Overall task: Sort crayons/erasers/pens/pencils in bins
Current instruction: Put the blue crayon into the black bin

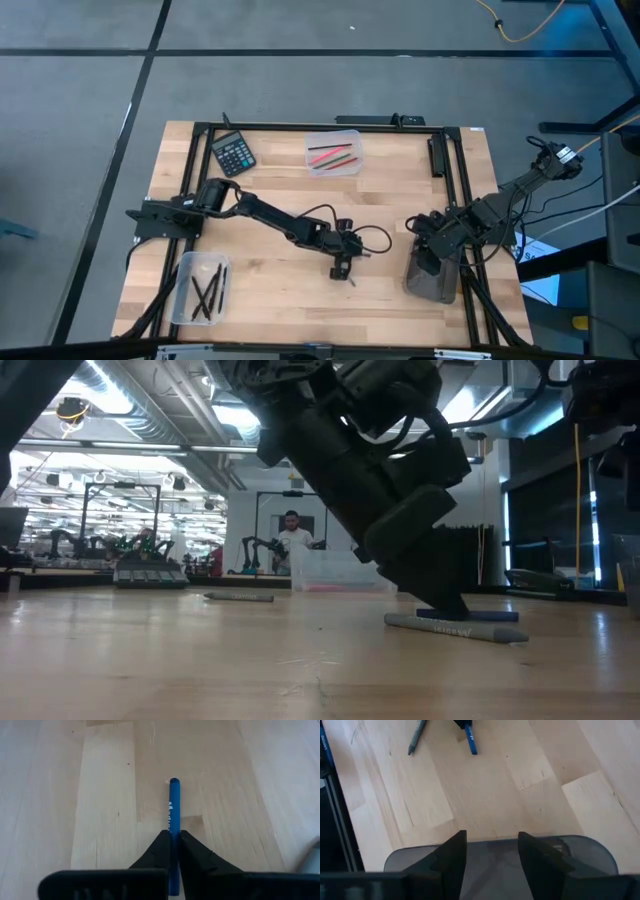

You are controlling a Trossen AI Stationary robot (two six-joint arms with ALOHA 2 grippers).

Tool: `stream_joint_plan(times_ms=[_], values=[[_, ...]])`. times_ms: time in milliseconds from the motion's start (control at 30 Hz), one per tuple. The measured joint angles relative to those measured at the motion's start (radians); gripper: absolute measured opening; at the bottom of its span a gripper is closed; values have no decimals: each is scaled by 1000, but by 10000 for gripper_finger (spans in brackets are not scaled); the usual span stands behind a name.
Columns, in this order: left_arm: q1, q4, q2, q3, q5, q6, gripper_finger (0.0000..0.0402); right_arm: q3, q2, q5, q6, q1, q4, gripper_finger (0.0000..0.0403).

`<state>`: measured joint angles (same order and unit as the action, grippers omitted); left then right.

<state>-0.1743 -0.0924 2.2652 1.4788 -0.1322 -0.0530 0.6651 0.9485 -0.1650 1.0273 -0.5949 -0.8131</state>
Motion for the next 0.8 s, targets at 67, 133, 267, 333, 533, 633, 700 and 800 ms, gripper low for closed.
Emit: stream_joint_plan(times_ms=[67, 133, 267, 333, 533, 633, 700, 800], values=[[0, 22, -2, -3, -6, -7, 20, 0, 0, -13, -17, 0, 2, 181], [-6, 57, -10, -5, -21, 7, 25, 0, 0, -75, -40, 0, 6, 181], [-13, 112, -17, -10, -99, 11, 19, 0, 0, -254, -83, 0, 63, 181], [-10, 125, -35, -11, -149, 10, 12, 0, 0, -294, -124, 0, 110, 181], [-16, 153, -107, -6, -185, 4, 10, 2, 22, -289, -292, 0, 245, 181], [-25, 164, -144, -7, -184, 15, 15, 2, 37, -287, -361, 0, 281, 181], [-35, 165, -168, -6, -189, 31, 16, 2, 43, -288, -407, 1, 304, 182], [-53, 185, -182, -6, -187, 37, 16, 2, 50, -290, -451, 1, 360, 182]])
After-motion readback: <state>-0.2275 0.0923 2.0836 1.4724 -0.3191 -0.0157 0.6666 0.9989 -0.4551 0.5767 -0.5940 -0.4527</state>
